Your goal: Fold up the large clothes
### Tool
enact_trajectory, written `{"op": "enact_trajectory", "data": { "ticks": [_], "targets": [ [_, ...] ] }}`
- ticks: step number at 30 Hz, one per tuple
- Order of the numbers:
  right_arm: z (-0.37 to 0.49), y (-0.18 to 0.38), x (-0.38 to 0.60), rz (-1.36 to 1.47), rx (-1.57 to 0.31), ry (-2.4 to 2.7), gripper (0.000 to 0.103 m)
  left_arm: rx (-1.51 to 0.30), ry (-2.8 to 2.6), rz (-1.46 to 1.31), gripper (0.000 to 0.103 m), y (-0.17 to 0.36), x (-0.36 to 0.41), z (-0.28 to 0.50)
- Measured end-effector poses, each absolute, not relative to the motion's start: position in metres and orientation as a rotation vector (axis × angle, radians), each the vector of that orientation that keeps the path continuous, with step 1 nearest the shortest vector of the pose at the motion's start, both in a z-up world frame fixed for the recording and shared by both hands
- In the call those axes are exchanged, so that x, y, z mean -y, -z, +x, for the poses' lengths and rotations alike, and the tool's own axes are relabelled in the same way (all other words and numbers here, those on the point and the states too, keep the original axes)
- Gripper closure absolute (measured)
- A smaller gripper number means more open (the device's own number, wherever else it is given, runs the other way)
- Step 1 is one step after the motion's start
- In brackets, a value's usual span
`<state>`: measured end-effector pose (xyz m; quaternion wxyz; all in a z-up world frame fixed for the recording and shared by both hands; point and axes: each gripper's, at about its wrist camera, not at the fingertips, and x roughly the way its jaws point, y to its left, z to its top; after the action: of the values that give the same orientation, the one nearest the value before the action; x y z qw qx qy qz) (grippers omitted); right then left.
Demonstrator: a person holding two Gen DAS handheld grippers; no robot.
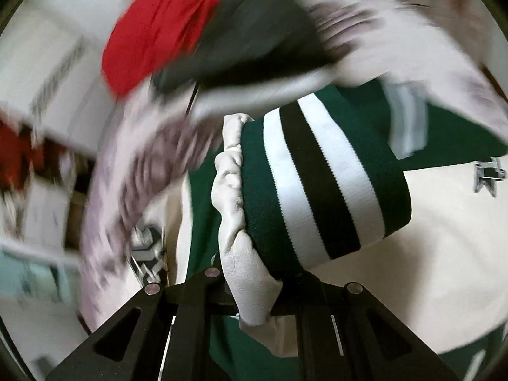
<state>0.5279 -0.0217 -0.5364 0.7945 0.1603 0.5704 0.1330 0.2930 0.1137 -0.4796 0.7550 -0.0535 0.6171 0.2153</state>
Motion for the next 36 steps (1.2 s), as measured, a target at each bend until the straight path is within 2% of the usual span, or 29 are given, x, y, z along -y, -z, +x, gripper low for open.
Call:
{"op": "enact_trajectory", "data": {
  "ticks": [2, 3, 4, 6, 9, 12, 17, 18, 20, 22, 24, 28, 31, 32, 33, 36],
  "targets": [
    [0.526, 0.574, -0.032, 0.273, -1.354, -0.341, 0.087, -1.353, -0.470, -0.134, 0.000, 0.481, -0.126, 0.285],
    [0.521, 0.590, -0.047, 0.272, -1.422, -0.372, 0.076, -1.350, -0.466, -0.139, 0.000, 0.480, -0.131, 0.282],
    [0.516, 0.599, -0.049, 0.297, -1.476, -0.399, 0.056, -1.346, -0.460, -0.145, 0.000, 0.480, -0.134, 0.280],
    [0.499, 0.593, -0.030, 0.424, -1.493, -0.438, 0.046, -1.340, -0.440, -0.161, 0.000, 0.477, -0.136, 0.275],
    [0.459, 0.557, 0.030, 0.561, -1.422, -0.395, 0.046, -1.351, -0.405, -0.184, 0.000, 0.476, -0.133, 0.281],
    [0.392, 0.543, 0.104, 0.568, -1.421, -0.121, 0.046, -1.342, -0.381, -0.177, 0.000, 0.471, -0.125, 0.291],
    [0.320, 0.586, 0.181, 0.557, -1.513, 0.194, 0.047, -1.304, -0.330, -0.123, 0.000, 0.477, -0.103, 0.326],
    [0.319, 0.592, 0.189, 0.516, -1.504, 0.211, 0.050, -1.301, -0.323, -0.098, 0.000, 0.480, -0.098, 0.336],
    [0.316, 0.598, 0.196, 0.368, -1.436, 0.306, 0.053, -1.281, -0.301, -0.055, 0.000, 0.488, -0.086, 0.357],
    [0.306, 0.609, 0.212, 0.464, -1.435, 0.381, 0.059, -1.260, -0.296, 0.001, 0.000, 0.498, -0.074, 0.379],
    [0.294, 0.607, 0.218, 0.517, -1.441, 0.410, 0.059, -1.250, -0.290, 0.028, 0.000, 0.511, -0.066, 0.401],
    [0.262, 0.568, 0.180, 0.565, -1.480, 0.338, 0.059, -1.291, -0.302, 0.122, 0.000, 0.548, -0.058, 0.429],
    [0.245, 0.528, 0.175, 0.673, -1.340, 0.326, 0.060, -1.303, -0.310, 0.150, 0.000, 0.566, -0.061, 0.437],
    [0.245, 0.518, 0.171, 0.695, -1.271, 0.318, 0.065, -1.301, -0.311, 0.152, 0.000, 0.567, -0.061, 0.437],
    [0.249, 0.515, 0.169, 0.707, -1.219, 0.289, 0.078, -1.298, -0.311, 0.152, 0.000, 0.568, -0.061, 0.438],
    [0.302, 0.534, 0.177, 0.748, -1.137, 0.220, 0.080, -1.286, -0.309, 0.145, 0.000, 0.570, -0.062, 0.437]
  ]
}}
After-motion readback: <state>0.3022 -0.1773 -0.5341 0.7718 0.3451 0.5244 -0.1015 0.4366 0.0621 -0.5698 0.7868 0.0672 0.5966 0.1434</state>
